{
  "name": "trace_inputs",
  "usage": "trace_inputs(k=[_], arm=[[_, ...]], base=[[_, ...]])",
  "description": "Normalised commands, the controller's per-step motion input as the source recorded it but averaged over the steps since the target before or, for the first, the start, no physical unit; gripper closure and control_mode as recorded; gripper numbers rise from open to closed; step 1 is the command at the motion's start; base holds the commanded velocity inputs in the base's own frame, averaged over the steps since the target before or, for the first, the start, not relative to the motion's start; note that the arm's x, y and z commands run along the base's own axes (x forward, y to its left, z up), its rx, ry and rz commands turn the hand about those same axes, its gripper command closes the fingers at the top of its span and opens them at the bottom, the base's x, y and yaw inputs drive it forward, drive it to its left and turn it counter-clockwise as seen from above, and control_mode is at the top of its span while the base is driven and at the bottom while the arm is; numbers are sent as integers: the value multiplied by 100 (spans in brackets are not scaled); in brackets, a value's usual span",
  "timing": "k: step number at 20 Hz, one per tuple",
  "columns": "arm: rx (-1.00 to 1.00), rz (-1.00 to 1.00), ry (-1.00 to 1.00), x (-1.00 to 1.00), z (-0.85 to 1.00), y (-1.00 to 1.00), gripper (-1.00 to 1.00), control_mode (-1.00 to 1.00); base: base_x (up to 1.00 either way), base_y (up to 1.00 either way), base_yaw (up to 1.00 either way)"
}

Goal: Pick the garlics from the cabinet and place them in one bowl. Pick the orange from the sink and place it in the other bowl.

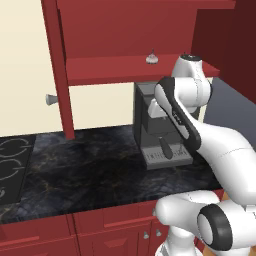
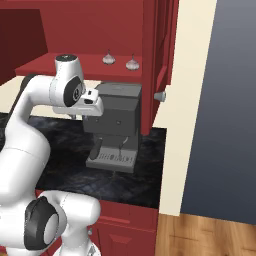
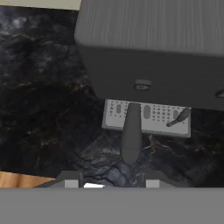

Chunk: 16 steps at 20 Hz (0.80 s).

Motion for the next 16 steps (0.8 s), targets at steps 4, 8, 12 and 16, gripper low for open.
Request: trace_inputs(k=[4, 8, 12, 16], arm=[[0, 0, -4, -8, 13, 0, -100, -100], [-3, -1, -12, -13, 46, 0, -100, -100], [-9, -2, -18, -17, 50, 0, -100, -100], [-6, -1, -18, -7, 43, -3, -100, -100]], base=[[0, 0, 0], [0, 0, 0], [0, 0, 0], [0, 0, 0]])
